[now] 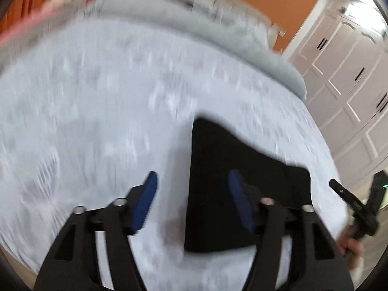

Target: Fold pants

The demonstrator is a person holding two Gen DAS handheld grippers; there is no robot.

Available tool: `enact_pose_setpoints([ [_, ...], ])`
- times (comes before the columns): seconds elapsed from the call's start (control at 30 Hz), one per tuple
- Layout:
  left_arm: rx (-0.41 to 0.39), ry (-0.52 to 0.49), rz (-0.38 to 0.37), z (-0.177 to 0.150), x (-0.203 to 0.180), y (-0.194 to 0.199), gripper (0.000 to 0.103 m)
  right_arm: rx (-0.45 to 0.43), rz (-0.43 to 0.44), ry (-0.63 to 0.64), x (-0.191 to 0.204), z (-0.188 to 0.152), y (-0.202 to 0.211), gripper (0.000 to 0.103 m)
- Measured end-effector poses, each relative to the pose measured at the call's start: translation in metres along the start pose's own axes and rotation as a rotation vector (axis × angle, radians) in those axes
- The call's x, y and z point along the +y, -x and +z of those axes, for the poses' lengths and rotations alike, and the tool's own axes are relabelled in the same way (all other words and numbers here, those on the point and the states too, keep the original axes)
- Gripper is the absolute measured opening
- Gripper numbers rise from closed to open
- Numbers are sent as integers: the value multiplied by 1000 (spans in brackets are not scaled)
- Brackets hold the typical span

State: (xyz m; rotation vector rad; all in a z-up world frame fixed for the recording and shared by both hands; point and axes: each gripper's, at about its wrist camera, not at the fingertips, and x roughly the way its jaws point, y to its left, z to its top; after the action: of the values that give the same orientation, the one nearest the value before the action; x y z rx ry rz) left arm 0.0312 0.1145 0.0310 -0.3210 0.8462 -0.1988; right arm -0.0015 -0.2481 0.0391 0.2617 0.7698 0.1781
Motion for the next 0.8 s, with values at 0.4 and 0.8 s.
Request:
enact_pose_setpoints([
  [0.4,201,104,50,-3,-4,-150,90,201,-39,-83,-17,1,-116,4],
  [0.8,-40,-87,292,-2,-16,-56,89,83,-74,65,19,9,-91,17],
])
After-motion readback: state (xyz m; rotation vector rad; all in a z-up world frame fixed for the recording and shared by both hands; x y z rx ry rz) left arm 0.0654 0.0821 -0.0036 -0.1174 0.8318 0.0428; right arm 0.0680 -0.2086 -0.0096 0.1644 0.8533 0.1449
